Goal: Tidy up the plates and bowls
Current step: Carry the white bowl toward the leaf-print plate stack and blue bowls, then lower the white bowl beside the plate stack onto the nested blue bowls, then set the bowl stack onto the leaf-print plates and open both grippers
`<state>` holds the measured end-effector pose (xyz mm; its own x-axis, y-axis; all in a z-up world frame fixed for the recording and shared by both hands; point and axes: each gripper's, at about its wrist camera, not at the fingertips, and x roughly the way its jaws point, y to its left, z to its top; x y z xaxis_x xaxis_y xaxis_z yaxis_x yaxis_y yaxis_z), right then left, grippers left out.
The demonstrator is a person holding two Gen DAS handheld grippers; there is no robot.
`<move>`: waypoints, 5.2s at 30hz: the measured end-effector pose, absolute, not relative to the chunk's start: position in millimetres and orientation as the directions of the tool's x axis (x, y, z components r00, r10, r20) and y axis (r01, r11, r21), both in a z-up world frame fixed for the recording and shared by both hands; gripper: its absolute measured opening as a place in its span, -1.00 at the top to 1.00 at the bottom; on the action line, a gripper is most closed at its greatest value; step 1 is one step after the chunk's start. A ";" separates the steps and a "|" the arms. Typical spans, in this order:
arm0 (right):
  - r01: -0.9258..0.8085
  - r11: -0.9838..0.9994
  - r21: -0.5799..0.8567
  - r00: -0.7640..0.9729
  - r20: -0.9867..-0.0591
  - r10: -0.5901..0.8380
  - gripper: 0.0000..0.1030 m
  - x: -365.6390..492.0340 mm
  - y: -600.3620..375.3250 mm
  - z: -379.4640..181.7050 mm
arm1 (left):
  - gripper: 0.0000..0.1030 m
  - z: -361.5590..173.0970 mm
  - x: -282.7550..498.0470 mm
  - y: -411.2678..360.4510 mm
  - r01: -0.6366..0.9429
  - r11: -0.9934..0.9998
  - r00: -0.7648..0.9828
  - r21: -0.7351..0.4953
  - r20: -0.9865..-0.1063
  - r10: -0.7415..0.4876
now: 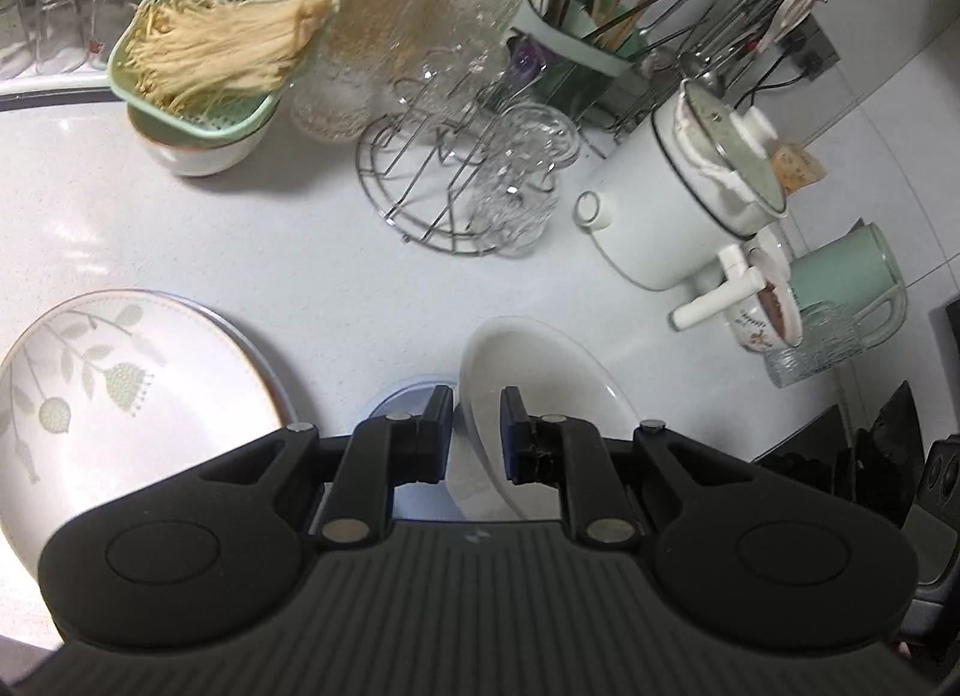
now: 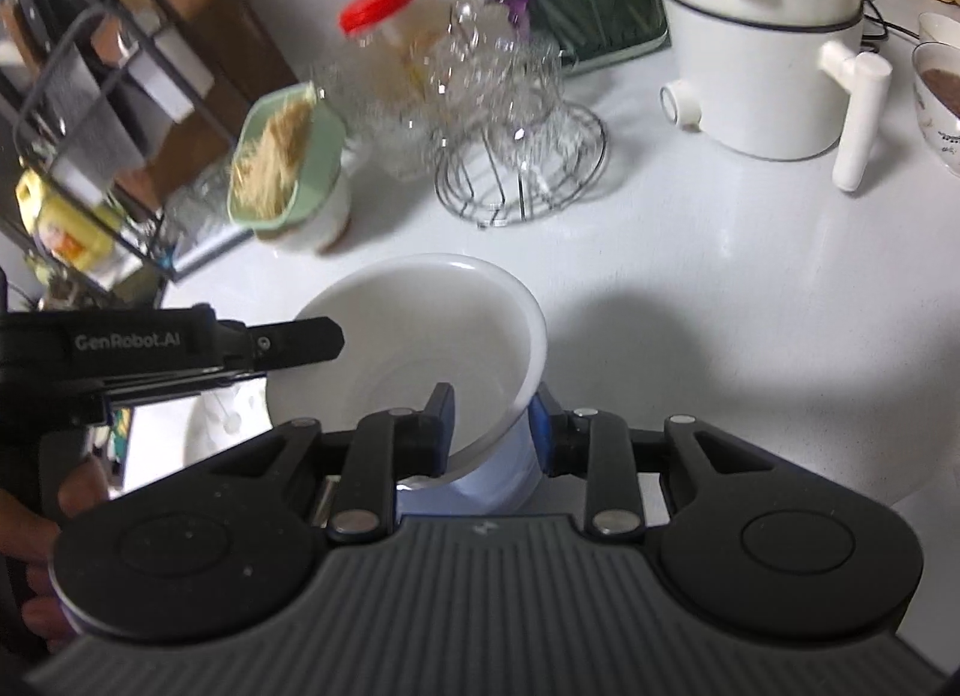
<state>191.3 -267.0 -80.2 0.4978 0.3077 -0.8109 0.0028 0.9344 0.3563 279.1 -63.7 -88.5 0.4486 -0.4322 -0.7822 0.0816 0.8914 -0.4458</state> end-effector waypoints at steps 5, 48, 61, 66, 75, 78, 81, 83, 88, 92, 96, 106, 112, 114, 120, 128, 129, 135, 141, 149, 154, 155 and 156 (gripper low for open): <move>-0.015 0.947 0.320 0.448 -0.845 0.293 0.41 198.3 -255.2 -95.2 | 0.64 -108.7 279.5 -58.5 0.069 0.903 0.424 -0.425 -0.806 -0.412; 0.099 0.912 0.399 0.353 -0.871 0.343 0.27 234.3 -261.3 -167.1 | 0.31 -150.0 274.3 -45.8 0.125 0.940 0.403 -0.317 -0.849 -0.340; 0.108 0.911 0.399 0.346 -0.874 0.342 0.67 229.4 -275.5 -169.9 | 0.31 -158.7 282.5 -59.9 0.135 0.917 0.352 -0.374 -0.848 -0.397; 0.121 0.916 0.383 0.352 -0.879 0.322 0.68 222.4 -294.0 -168.5 | 0.31 -165.8 288.5 -84.0 0.157 0.909 0.315 -0.386 -0.853 -0.417; 0.092 0.919 0.383 0.353 -0.876 0.330 0.68 216.5 -312.1 -168.4 | 0.31 -186.5 291.9 -103.4 0.115 0.905 0.270 -0.409 -0.864 -0.425; 0.070 0.920 0.386 0.353 -0.872 0.339 0.68 217.6 -310.9 -169.3 | 0.33 -193.8 291.2 -102.4 0.079 0.908 0.261 -0.411 -0.871 -0.417; 0.044 0.920 0.389 0.355 -0.867 0.350 0.68 219.2 -309.2 -170.3 | 0.45 -199.2 290.1 -99.6 0.034 0.912 0.264 -0.410 -0.876 -0.403; 0.039 0.916 0.399 0.351 -0.864 0.361 0.68 220.8 -309.6 -171.6 | 0.53 -202.3 289.0 -97.1 0.011 0.908 0.258 -0.419 -0.876 -0.408; 0.031 0.917 0.397 0.343 -0.866 0.363 0.67 220.7 -306.8 -171.4 | 0.59 -203.5 291.2 -93.6 -0.004 0.907 0.253 -0.422 -0.878 -0.407; 0.042 0.920 0.390 0.345 -0.870 0.353 0.67 219.2 -298.9 -166.0 | 0.59 -198.1 298.8 -86.3 0.001 0.903 0.235 -0.430 -0.877 -0.418; 0.065 0.916 0.396 0.359 -0.866 0.348 0.66 215.9 -293.6 -152.8 | 0.59 -183.2 302.4 -78.8 0.027 0.901 0.230 -0.433 -0.874 -0.428; 0.101 0.905 0.414 0.390 -0.853 0.347 0.64 215.3 -269.8 -114.0 | 0.59 -138.6 305.2 -52.1 0.068 0.899 0.265 -0.432 -0.861 -0.433; 0.056 0.907 0.417 0.399 -0.842 0.362 0.64 218.7 -244.9 -95.4 | 0.59 -116.3 300.3 -21.7 0.039 0.895 0.294 -0.445 -0.851 -0.436; 0.026 0.912 0.409 0.414 -0.835 0.363 0.64 220.3 -234.1 -87.7 | 0.59 -109.2 296.4 -9.8 0.029 0.893 0.310 -0.448 -0.846 -0.434; -0.043 0.911 0.410 0.422 -0.819 0.389 0.64 225.2 -198.3 -75.6 | 0.59 -97.6 281.1 29.4 -0.023 0.888 0.359 -0.459 -0.833 -0.421; -0.105 0.912 0.397 0.405 -0.820 0.404 0.64 228.1 -149.3 -74.7 | 0.59 -99.2 267.7 81.1 -0.075 0.876 0.400 -0.476 -0.819 -0.411; -0.106 0.912 0.396 0.402 -0.822 0.404 0.64 228.7 -143.6 -76.2 | 0.59 -101.0 266.5 86.8 -0.077 0.876 0.402 -0.476 -0.819 -0.410; -0.073 0.929 0.363 0.378 -0.852 0.363 0.63 234.6 -112.4 -86.7 | 0.59 -123.4 267.6 112.1 -0.077 0.873 0.401 -0.481 -0.817 -0.415; -0.013 0.957 0.290 0.378 -0.885 0.273 0.63 243.5 -94.5 -97.1 | 0.59 -150.9 276.9 121.7 -0.024 0.876 0.356 -0.481 -0.823 -0.443; 0.042 0.961 0.274 0.356 -0.903 0.242 0.63 242.4 -86.9 -119.0 | 0.59 -175.0 282.7 128.9 -0.005 0.883 0.320 -0.469 -0.838 -0.443; 0.012 0.960 0.281 0.372 -0.892 0.256 0.63 235.8 -88.4 -121.2 | 0.57 -177.7 278.2 132.7 -0.015 0.882 0.328 -0.472 -0.835 -0.441; -0.002 0.961 0.277 0.376 -0.890 0.257 0.63 235.2 -87.8 -120.6 | 0.56 -177.2 277.4 131.6 -0.009 0.886 0.329 -0.464 -0.838 -0.436; -0.012 0.961 0.277 0.380 -0.888 0.260 0.63 234.5 -88.0 -119.9 | 0.52 -176.3 276.5 131.3 -0.006 0.891 0.329 -0.454 -0.842 -0.427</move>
